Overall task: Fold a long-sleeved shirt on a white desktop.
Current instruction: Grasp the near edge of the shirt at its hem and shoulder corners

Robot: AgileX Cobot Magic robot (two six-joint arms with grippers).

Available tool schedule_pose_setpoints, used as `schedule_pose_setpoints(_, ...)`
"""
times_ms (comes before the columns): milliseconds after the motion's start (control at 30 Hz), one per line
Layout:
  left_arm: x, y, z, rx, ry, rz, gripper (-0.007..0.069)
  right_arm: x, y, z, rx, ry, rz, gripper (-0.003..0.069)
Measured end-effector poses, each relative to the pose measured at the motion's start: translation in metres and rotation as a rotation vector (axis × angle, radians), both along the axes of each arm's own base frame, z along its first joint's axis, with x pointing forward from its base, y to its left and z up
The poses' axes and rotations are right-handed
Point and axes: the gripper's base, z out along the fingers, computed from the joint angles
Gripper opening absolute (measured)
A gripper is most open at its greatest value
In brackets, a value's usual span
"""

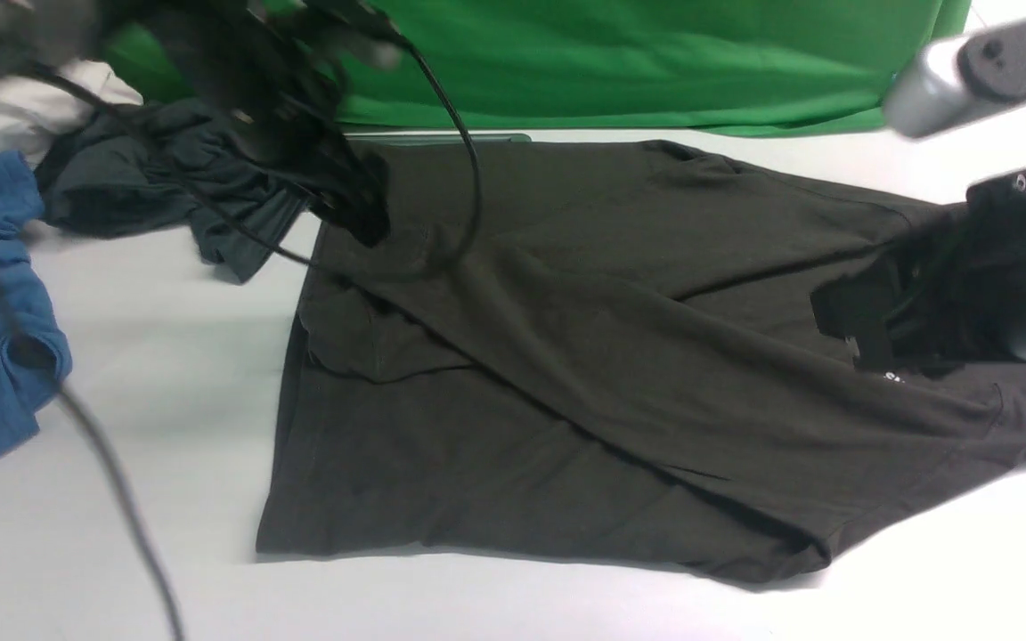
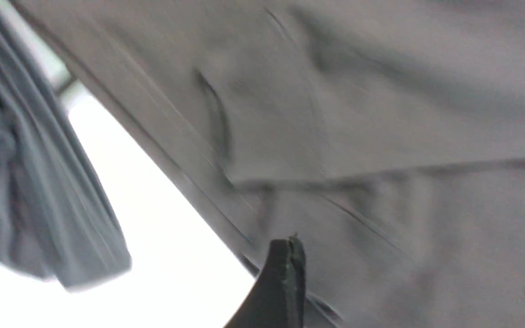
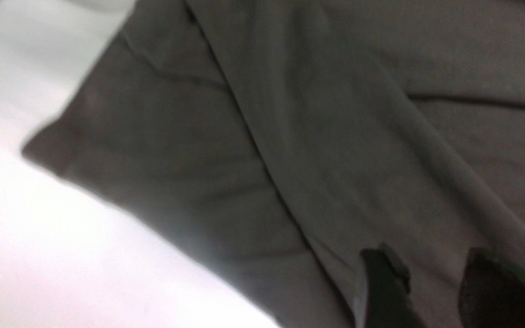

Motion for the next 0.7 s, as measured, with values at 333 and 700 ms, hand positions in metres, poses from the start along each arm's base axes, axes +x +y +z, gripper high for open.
schedule_pose_setpoints(333,-0.078,0.060,0.016,-0.228,0.008,0.356,0.0693,0.000,0.000,0.000,-0.012,-0.002,0.012,0.0241)
schedule_pose_setpoints(700,-0.157,0.038,-0.033,-0.134,0.177,0.378,0.0676,0.004,0.003,0.005,0.018,-0.085,0.028,0.0241)
